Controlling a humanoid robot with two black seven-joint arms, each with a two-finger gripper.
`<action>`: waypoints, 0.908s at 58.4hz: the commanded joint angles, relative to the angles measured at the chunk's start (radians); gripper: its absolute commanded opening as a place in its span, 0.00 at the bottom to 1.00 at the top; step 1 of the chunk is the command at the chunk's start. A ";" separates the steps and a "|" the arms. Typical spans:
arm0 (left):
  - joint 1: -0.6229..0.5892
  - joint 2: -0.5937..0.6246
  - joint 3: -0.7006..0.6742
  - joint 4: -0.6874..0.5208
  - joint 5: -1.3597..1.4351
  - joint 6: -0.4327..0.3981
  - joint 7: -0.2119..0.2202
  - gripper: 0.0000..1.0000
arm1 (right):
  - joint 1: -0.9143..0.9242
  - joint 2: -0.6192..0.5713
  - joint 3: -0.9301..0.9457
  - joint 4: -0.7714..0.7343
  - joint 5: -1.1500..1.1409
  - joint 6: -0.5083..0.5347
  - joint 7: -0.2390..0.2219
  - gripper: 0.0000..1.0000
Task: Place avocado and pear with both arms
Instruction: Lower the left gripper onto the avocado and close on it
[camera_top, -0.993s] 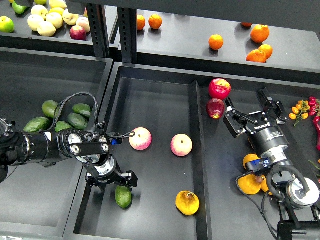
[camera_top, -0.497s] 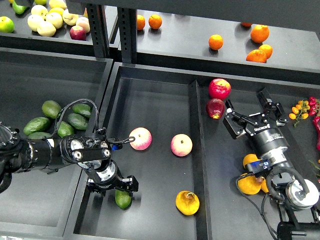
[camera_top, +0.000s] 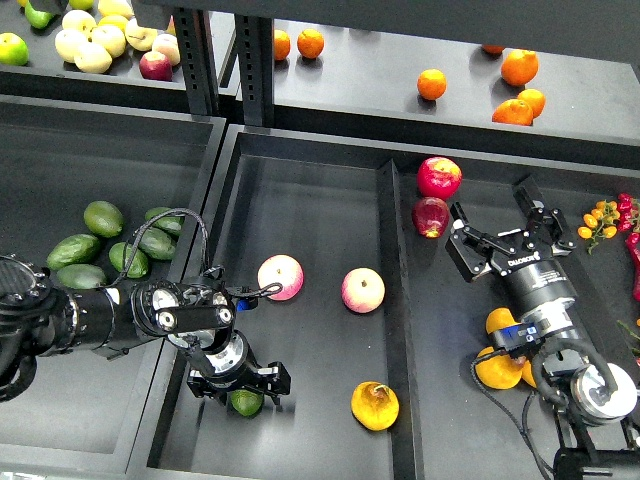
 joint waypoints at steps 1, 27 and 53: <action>0.011 0.001 -0.011 -0.005 -0.001 0.000 0.000 0.83 | -0.001 0.000 -0.001 0.004 0.001 0.000 0.001 1.00; 0.054 0.018 -0.133 0.006 -0.006 0.000 0.000 0.22 | -0.014 0.000 -0.009 0.006 0.002 0.018 -0.001 1.00; 0.039 0.082 -0.224 -0.021 -0.008 0.000 0.000 0.18 | -0.021 0.000 -0.010 0.006 0.002 0.022 -0.001 1.00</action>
